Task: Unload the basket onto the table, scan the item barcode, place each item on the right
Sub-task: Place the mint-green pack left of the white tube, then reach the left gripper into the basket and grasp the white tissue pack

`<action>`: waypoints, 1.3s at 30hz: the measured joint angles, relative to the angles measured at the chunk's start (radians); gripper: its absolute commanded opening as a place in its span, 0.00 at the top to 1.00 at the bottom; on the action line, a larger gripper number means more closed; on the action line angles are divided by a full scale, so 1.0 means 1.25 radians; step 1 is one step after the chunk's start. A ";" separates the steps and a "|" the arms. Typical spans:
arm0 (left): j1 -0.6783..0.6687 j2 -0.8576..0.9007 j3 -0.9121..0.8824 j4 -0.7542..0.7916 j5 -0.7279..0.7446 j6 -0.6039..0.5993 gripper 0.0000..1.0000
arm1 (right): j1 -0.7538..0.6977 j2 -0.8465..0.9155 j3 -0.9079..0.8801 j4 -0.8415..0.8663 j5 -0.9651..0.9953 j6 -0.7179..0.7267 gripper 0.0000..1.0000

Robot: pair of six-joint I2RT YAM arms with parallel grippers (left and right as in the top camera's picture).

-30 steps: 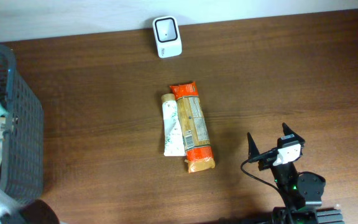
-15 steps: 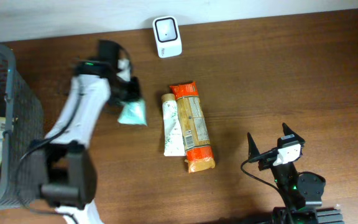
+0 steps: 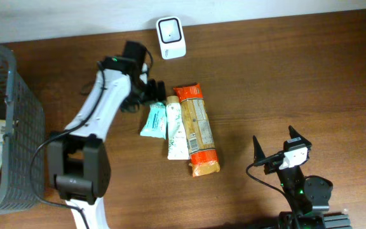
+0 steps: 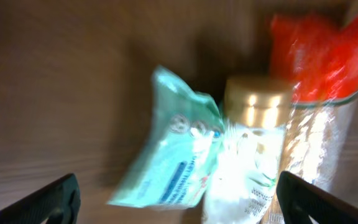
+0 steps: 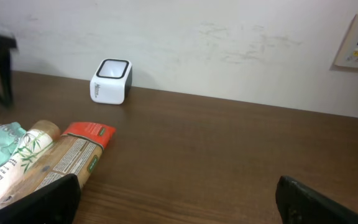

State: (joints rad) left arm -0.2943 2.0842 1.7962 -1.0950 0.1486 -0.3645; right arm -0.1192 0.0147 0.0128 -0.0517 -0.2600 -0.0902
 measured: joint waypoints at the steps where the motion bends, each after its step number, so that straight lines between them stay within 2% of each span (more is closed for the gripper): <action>1: 0.029 -0.031 0.071 -0.030 -0.035 0.024 0.01 | 0.000 0.000 0.000 0.000 0.000 0.000 0.01; 5: 0.140 -0.184 0.214 -0.070 -0.144 0.112 0.01 | 0.000 0.000 0.000 0.000 0.000 0.000 0.01; 8: 0.256 -0.290 0.232 -0.074 -0.223 0.154 0.01 | 0.000 0.000 0.000 0.000 0.000 0.000 0.01; 11: 0.440 -0.332 0.234 -0.078 -0.277 0.175 0.00 | 0.000 0.000 0.000 0.000 0.000 0.000 0.01; 14: 0.594 -0.325 0.200 -0.060 -0.291 0.184 0.01 | 0.000 0.000 0.000 0.000 0.000 0.000 0.01; 17: 0.688 -0.325 0.125 0.016 -0.293 0.198 0.00 | 0.000 0.000 0.000 0.000 0.000 0.000 0.01; 19: 0.743 -0.322 0.014 0.149 -0.292 0.260 0.01 | 0.000 0.000 0.000 0.000 0.000 0.000 0.01; 24: 0.787 -0.312 -0.238 0.452 -0.222 0.489 0.01 | 0.000 0.000 0.000 0.000 0.000 0.000 0.01; 27: 0.828 -0.290 -0.307 0.519 -0.209 0.580 0.01 | 0.000 0.000 0.000 0.000 0.000 0.000 0.01; 36: 0.869 -0.109 -0.314 0.577 -0.202 0.650 0.01 | 0.000 0.000 0.000 0.000 0.000 0.000 0.01; 39: 0.870 -0.077 -0.314 0.593 -0.201 0.654 0.10 | 0.000 0.000 0.000 0.000 0.000 0.000 0.01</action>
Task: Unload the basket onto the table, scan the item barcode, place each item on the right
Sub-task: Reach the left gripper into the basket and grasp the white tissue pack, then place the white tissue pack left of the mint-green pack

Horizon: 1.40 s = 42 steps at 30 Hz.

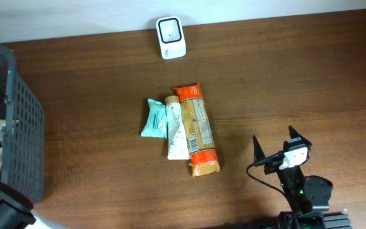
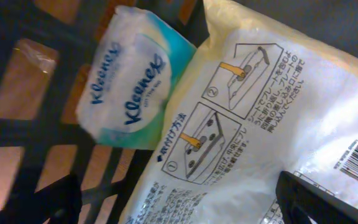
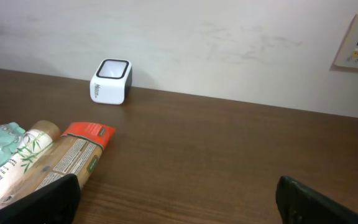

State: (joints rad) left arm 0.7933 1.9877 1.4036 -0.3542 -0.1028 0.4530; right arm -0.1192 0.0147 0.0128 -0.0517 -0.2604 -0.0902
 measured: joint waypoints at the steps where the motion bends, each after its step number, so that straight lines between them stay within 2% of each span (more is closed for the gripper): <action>1: 0.000 0.003 0.000 0.000 0.003 0.002 0.15 | 0.000 0.000 0.000 0.000 0.000 0.001 0.01; 4: 0.000 0.021 0.001 -0.008 0.024 0.001 0.43 | 0.000 0.000 0.000 0.000 0.000 0.000 0.01; 6: -0.001 0.027 0.002 -0.021 0.045 0.000 0.76 | 0.000 0.000 0.000 0.000 0.000 0.000 0.01; 7: -0.001 0.028 0.002 -0.027 0.052 0.000 0.84 | 0.000 0.000 0.000 0.000 0.000 0.000 0.01; 8: -0.001 0.029 0.002 -0.028 0.049 0.000 0.97 | 0.000 0.000 0.000 0.000 0.000 0.000 0.01; 9: 0.001 0.031 0.002 -0.030 0.049 0.002 1.00 | 0.000 0.000 0.000 0.000 0.000 0.000 0.01; 14: 0.001 0.032 0.004 -0.031 0.049 -0.012 1.00 | 0.000 0.000 0.000 0.000 0.000 0.000 0.01; 18: -0.005 -0.009 0.004 -0.049 0.049 -0.086 1.00 | 0.000 0.000 0.000 0.000 0.000 0.000 0.02; 21: -0.033 -0.148 0.006 -0.053 0.045 -0.156 1.00 | 0.000 0.000 0.000 0.000 0.000 0.000 0.01; 26: -0.132 -0.481 0.038 -0.018 0.051 -0.239 1.00 | 0.000 0.000 0.000 0.000 0.000 0.000 0.01; 28: -0.163 -0.569 0.042 -0.013 0.053 -0.286 1.00 | 0.000 0.000 0.000 0.000 0.000 0.000 0.01; 31: -0.239 -0.660 0.045 -0.067 0.078 -0.374 1.00 | 0.000 0.000 0.000 0.000 0.000 0.000 0.01; 32: -0.289 -0.681 0.047 -0.122 0.115 -0.407 1.00 | 0.000 0.000 0.000 0.000 0.000 0.000 0.01; 34: -0.353 -0.680 0.049 -0.197 0.146 -0.448 1.00 | 0.000 0.000 0.000 0.000 0.000 0.000 0.01; 35: -0.407 -0.662 0.048 -0.270 0.158 -0.483 1.00 | 0.000 0.000 0.000 0.000 0.000 0.000 0.01; 37: -0.468 -0.609 0.039 -0.333 0.168 -0.526 1.00 | 0.000 0.000 0.000 0.000 0.000 0.000 0.01; 42: -0.633 -0.331 -0.041 -0.393 0.182 -0.634 1.00 | 0.000 0.000 0.000 0.000 0.000 0.000 0.01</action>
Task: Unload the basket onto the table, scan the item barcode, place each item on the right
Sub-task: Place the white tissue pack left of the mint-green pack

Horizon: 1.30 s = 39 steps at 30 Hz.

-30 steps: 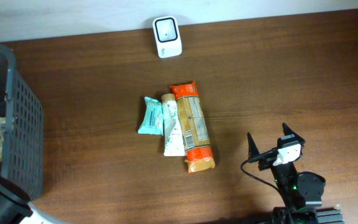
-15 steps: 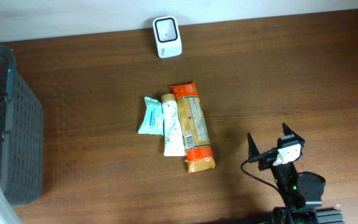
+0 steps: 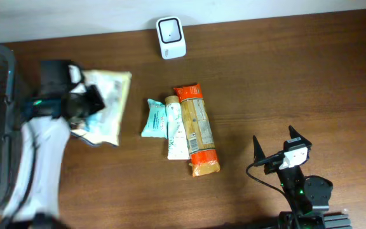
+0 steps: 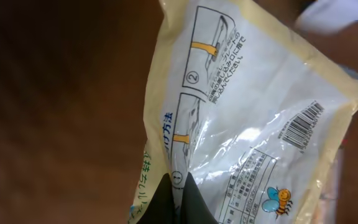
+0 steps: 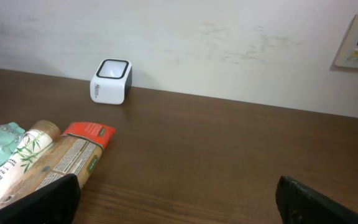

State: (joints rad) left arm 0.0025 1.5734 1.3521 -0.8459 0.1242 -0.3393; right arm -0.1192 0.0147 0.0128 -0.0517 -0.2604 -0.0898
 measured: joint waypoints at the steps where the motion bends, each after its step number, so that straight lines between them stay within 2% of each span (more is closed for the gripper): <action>1: -0.023 0.056 -0.004 0.004 0.000 -0.038 1.00 | 0.000 0.000 0.000 0.000 0.000 0.000 0.02; 5: -0.082 0.207 -0.005 0.038 0.000 -0.163 1.00 | 0.000 0.000 0.000 0.000 0.000 0.000 0.01; 8: -0.121 0.280 -0.005 0.036 0.000 -0.221 1.00 | 0.000 0.000 0.000 0.000 0.000 0.000 0.01; 9: -0.133 0.290 -0.005 0.035 0.000 -0.232 0.84 | 0.000 0.000 0.000 0.000 0.000 0.000 0.01; 10: -0.147 0.294 -0.005 0.034 -0.001 -0.242 0.61 | 0.000 0.000 0.000 0.000 0.000 0.000 0.01; 12: -0.161 0.294 -0.005 0.034 -0.003 -0.251 0.07 | 0.000 0.000 0.000 0.000 0.000 0.000 0.01; 13: -0.175 0.294 -0.005 0.034 -0.003 -0.250 0.01 | 0.000 0.000 0.000 0.000 0.000 0.000 0.01; 18: -0.232 0.294 -0.005 0.020 -0.012 -0.216 0.01 | 0.000 0.000 0.000 0.000 0.000 0.000 0.01; 20: -0.234 0.294 0.013 -0.026 -0.026 -0.195 0.01 | 0.000 0.000 0.000 0.000 0.000 0.000 0.01; 23: -0.206 0.249 0.082 -0.093 -0.083 -0.133 0.01 | 0.000 0.000 0.000 0.000 0.000 0.000 0.01; 26: -0.155 0.145 0.167 -0.099 -0.112 -0.058 0.01 | 0.000 0.000 0.000 0.000 0.000 0.000 0.01; 29: -0.074 -0.007 0.270 -0.089 -0.146 -0.014 0.01 | 0.000 0.000 0.000 0.000 0.000 0.000 0.01; 32: 0.024 -0.089 0.292 -0.087 -0.164 0.010 0.01 | 0.000 0.000 0.000 0.000 0.000 0.000 0.01; 39: 0.299 -0.113 0.292 -0.040 -0.371 0.041 0.01 | 0.000 0.000 0.000 0.000 0.000 0.000 0.01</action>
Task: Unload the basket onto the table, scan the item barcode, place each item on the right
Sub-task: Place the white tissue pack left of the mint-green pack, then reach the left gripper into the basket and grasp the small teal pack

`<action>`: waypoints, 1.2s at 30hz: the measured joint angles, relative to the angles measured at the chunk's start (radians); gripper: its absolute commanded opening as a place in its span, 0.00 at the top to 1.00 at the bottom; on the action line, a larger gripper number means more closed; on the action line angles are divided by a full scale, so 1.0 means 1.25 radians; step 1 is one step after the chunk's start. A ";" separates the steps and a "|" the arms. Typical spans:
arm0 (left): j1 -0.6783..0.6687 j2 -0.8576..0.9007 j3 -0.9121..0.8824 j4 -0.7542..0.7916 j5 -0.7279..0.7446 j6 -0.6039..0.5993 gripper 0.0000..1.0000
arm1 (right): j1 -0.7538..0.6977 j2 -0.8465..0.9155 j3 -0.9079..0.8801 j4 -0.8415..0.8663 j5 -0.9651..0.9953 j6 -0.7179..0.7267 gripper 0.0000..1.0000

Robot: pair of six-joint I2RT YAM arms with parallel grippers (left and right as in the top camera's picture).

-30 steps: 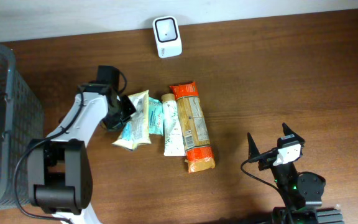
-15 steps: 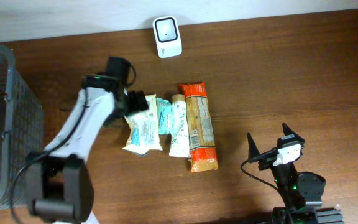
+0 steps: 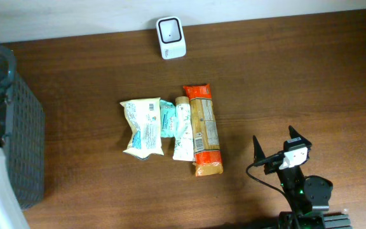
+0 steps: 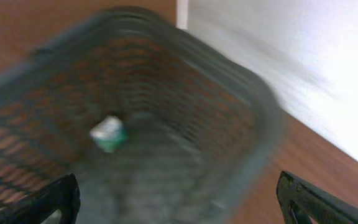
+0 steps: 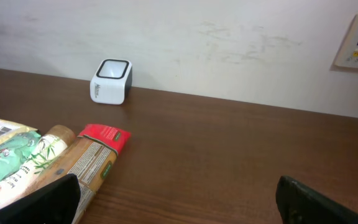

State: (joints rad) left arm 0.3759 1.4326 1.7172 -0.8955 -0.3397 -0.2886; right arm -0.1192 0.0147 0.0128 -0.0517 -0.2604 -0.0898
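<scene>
The white barcode scanner (image 3: 171,37) stands at the table's back edge and also shows as a scanner (image 5: 111,81) in the right wrist view. A yellow-white pouch (image 3: 143,127) lies flat at the left end of a row with a teal pack (image 3: 168,119), a tube (image 3: 183,130) and an orange pasta pack (image 3: 205,130). My left gripper (image 4: 178,186) is open over the grey basket (image 4: 185,93), holding nothing. My right gripper (image 5: 178,186) is open near the front right, apart from the items.
The grey basket (image 3: 11,127) stands at the table's left edge, with a small teal and white pack (image 4: 109,132) on its floor. My left arm rises at the front left. A wall panel hangs behind the table.
The pouch was held in my shut left gripper over the table left of the row; now it lies beside the teal pack. My left gripper is open over the basket. The row sits slightly further right.
My left gripper was open above the teal pack and tube. Then it was open in the basket over the pouch and a tissue pack. Then it was shut on the pouch over the table. Now the pouch lies in the row and the gripper is back at the basket.
</scene>
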 measured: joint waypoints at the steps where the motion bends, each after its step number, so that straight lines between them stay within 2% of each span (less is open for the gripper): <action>1: 0.024 0.002 0.000 0.005 -0.010 0.002 0.01 | 0.000 0.000 0.000 0.000 0.000 0.000 0.01; 7: 0.182 0.136 0.000 0.065 -0.049 0.016 0.00 | 0.000 0.000 0.000 0.000 0.000 0.000 0.01; 10: 0.216 0.237 0.000 0.139 -0.002 0.145 0.00 | 0.000 0.000 0.000 0.000 0.000 0.000 0.01; 16: 0.281 0.394 0.000 0.166 0.125 0.367 0.00 | 0.000 0.000 0.000 0.000 0.000 0.000 0.01; 19: 0.291 0.452 0.000 0.195 0.182 0.457 0.04 | 0.000 0.000 0.000 0.000 0.000 0.000 0.01; 26: 0.291 0.507 0.000 0.260 0.204 0.541 0.09 | 0.000 0.000 0.000 0.000 0.000 0.000 0.01; 28: 0.291 0.525 0.000 0.271 0.204 0.551 0.16 | 0.000 0.000 0.000 0.000 0.000 0.000 0.01; 30: 0.291 0.555 0.000 0.269 0.204 0.557 0.33 | 0.000 0.000 0.000 0.000 0.000 -0.001 0.01; 31: 0.291 0.563 0.000 0.268 0.204 0.560 0.43 | 0.000 0.000 0.000 0.000 0.000 0.000 0.01; 32: 0.291 0.569 0.000 0.268 0.204 0.562 0.60 | 0.000 0.000 0.000 0.000 0.000 0.000 0.01; 34: 0.291 0.570 0.000 0.268 0.207 0.562 0.83 | 0.000 0.000 0.000 0.000 0.000 0.000 0.01; 35: 0.291 0.570 0.000 0.268 0.207 0.568 0.98 | 0.000 0.000 0.000 0.000 0.000 0.000 0.01; 36: 0.291 0.570 0.000 0.268 0.207 0.569 1.00 | 0.000 0.000 0.000 0.000 0.000 0.000 0.01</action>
State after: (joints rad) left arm 0.7391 2.1452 1.7168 -0.5606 -0.0807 0.4225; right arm -0.1192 0.0147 0.0128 -0.0517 -0.2604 -0.0898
